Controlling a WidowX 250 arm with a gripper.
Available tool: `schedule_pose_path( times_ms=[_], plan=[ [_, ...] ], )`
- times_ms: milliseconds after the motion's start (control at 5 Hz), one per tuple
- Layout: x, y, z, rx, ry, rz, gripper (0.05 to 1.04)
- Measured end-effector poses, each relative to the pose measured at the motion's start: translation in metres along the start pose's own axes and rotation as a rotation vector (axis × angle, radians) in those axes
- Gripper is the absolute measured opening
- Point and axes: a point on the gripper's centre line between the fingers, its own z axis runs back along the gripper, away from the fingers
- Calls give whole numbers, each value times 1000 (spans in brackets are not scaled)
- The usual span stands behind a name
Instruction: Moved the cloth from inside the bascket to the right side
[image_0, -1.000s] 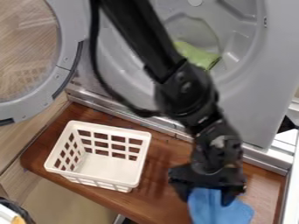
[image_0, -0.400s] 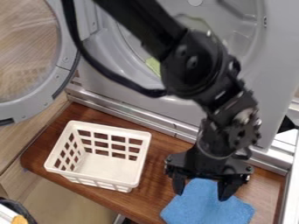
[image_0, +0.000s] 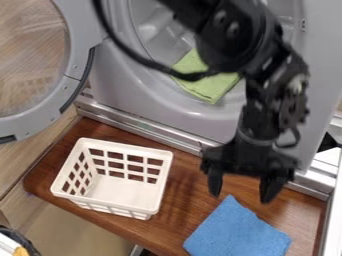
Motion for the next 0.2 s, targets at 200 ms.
schedule_pose_path(
  times_ms=[200],
  plan=[
    [17, 16, 5, 4, -3, 3, 1001]
  ],
)
